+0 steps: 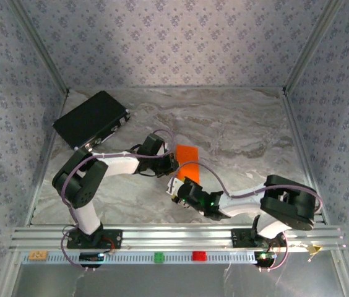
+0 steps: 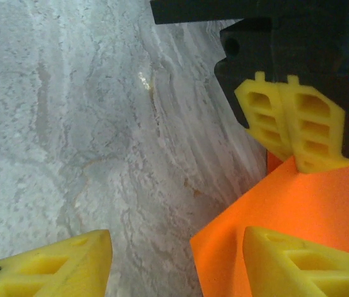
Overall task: Fold a paper plane with a square sheet of paper (pick it up from the middle)
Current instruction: Third fold the triangle at the center of the table.
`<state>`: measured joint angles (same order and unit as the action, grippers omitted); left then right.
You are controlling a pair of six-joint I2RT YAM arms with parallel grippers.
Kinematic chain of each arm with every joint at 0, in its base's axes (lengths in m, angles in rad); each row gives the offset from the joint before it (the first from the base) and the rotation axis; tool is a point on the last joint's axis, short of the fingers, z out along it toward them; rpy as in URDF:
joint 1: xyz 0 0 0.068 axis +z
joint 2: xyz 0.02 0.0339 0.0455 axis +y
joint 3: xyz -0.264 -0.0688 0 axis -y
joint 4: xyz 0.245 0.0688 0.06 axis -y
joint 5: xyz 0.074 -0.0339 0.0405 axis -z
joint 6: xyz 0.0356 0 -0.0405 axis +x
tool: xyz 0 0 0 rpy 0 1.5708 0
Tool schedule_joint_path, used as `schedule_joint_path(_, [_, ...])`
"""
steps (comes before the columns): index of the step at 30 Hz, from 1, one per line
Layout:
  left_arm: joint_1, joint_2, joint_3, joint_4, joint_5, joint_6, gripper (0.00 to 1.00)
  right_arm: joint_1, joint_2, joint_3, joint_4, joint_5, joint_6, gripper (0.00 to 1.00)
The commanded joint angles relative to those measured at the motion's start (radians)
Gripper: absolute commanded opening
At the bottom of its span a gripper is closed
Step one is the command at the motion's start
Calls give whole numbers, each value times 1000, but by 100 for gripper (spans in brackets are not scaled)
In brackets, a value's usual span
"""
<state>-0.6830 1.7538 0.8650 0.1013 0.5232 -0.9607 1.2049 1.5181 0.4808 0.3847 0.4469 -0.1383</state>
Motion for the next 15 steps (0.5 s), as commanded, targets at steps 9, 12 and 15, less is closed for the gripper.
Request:
schedule_joint_path(9, [-5,-33,-9,-12,-4,-6,2,27,13,5,32,128,-21,39])
schedule_joint_path(12, [-4,-34,-9,-17,-6,-3,2,24,0,-4,31,121,-14,34])
schedule_joint_path(15, [-3,-34,-5,-20,-8,-1,2,21,-7,-6,23,122,-9,30])
